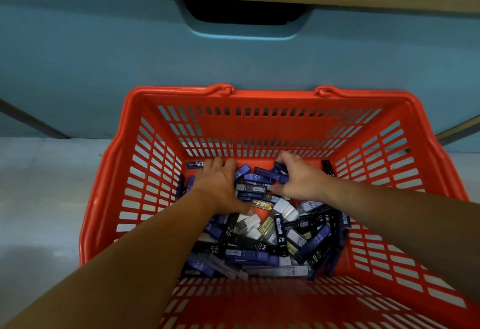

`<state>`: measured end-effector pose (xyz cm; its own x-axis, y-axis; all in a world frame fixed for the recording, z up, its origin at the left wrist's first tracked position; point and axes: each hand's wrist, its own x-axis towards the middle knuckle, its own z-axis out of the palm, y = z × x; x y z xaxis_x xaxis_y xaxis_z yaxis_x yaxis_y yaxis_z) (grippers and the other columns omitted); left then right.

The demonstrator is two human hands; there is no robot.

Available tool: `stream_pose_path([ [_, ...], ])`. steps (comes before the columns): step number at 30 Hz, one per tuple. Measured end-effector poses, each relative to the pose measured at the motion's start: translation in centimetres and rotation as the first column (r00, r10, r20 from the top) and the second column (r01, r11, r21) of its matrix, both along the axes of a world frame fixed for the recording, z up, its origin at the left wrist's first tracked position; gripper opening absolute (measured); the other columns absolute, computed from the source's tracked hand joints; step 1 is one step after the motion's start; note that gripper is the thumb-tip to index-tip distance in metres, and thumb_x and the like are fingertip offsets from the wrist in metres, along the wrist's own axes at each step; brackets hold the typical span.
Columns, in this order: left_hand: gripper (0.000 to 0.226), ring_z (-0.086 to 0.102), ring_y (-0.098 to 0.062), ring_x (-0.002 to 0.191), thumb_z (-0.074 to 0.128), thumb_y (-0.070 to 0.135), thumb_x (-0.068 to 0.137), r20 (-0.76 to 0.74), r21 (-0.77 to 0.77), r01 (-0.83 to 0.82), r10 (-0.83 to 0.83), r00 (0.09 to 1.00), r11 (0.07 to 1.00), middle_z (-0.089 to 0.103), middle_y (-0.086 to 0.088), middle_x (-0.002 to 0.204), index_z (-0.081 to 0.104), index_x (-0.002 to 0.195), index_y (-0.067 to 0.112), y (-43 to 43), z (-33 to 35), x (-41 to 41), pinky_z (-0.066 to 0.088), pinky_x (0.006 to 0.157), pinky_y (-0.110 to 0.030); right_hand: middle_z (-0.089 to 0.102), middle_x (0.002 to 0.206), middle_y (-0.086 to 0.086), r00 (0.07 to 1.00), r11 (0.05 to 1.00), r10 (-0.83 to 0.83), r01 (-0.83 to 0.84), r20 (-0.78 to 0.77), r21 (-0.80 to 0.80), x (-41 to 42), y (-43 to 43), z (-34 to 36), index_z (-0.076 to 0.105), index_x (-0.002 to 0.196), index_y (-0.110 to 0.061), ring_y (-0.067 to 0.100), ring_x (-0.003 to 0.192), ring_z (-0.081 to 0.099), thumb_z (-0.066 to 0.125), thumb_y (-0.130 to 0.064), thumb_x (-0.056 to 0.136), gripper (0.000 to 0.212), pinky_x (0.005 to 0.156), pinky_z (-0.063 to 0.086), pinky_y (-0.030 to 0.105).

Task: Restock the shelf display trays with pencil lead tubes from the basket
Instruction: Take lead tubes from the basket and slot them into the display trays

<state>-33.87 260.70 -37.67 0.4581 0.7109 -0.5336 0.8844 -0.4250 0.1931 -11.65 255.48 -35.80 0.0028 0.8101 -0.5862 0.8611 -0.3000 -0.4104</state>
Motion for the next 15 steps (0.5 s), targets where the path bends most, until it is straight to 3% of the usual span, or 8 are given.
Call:
stream_pose_path([
  [2, 0.114, 0.035, -0.027, 0.131, 0.082, 0.082, 0.052, 0.017, -0.028, 0.015, -0.014, 1.000, 1.000, 0.040, -0.002, 0.140, 0.036, 0.141, 0.029, 0.3, 0.0, 0.5, 0.037, 0.113, -0.047, 0.042, 0.131, -0.002, 0.999, 1.000, -0.025, 0.025, 0.032, -0.015, -0.6, -0.2, -0.3, 0.039, 0.142, -0.024, 0.021, 0.117, 0.053, 0.084, -0.053, 0.078, 0.083, 0.097, 0.050, 0.040],
  [4, 0.114, 0.033, -0.027, 0.133, 0.082, 0.081, 0.055, 0.026, -0.005, 0.060, -0.060, 0.998, 0.998, 0.036, -0.001, 0.141, 0.035, 0.145, 0.030, 0.2, -0.2, 1.0, 0.034, 0.115, -0.049, 0.033, 0.139, 0.002, 0.991, 0.995, -0.101, 0.099, 0.093, 0.023, -1.6, -0.8, -1.1, 0.036, 0.146, -0.023, 0.025, 0.121, 0.052, 0.084, -0.057, 0.078, 0.090, 0.099, 0.051, 0.041],
  [7, 0.118, 0.030, -0.030, 0.137, 0.082, 0.073, 0.063, 0.056, 0.025, 0.144, -0.145, 0.988, 0.989, 0.032, -0.001, 0.146, 0.026, 0.156, 0.028, -0.4, -0.5, 2.4, 0.030, 0.116, -0.053, 0.030, 0.140, 0.006, 0.963, 0.965, -0.259, 0.255, 0.074, 0.062, -2.5, -1.1, -1.9, 0.043, 0.141, -0.022, 0.030, 0.119, 0.052, 0.083, -0.051, 0.082, 0.077, 0.096, 0.049, 0.039],
  [10, 0.111, 0.032, -0.030, 0.132, 0.084, 0.068, 0.066, 0.091, 0.030, 0.217, -0.219, 0.971, 0.976, 0.039, 0.002, 0.140, 0.030, 0.155, 0.029, -0.2, -0.7, 3.5, 0.032, 0.112, -0.052, 0.049, 0.125, 0.004, 0.955, 0.954, -0.297, 0.297, 0.013, 0.038, -2.3, -0.4, -1.6, 0.052, 0.129, -0.025, 0.026, 0.108, 0.056, 0.089, -0.036, 0.079, 0.063, 0.085, 0.046, 0.034],
  [15, 0.087, 0.038, -0.023, 0.123, 0.087, 0.063, 0.065, 0.089, -0.028, 0.238, -0.235, 0.968, 0.971, 0.050, 0.006, 0.130, 0.046, 0.135, 0.030, 0.5, -0.6, 3.7, 0.033, 0.104, -0.046, 0.065, 0.103, 0.000, 0.956, 0.956, -0.292, 0.291, -0.032, -0.037, -0.9, -0.1, -1.1, 0.052, 0.125, -0.026, 0.022, 0.091, 0.066, 0.080, -0.021, 0.086, 0.048, 0.071, 0.050, 0.031],
])
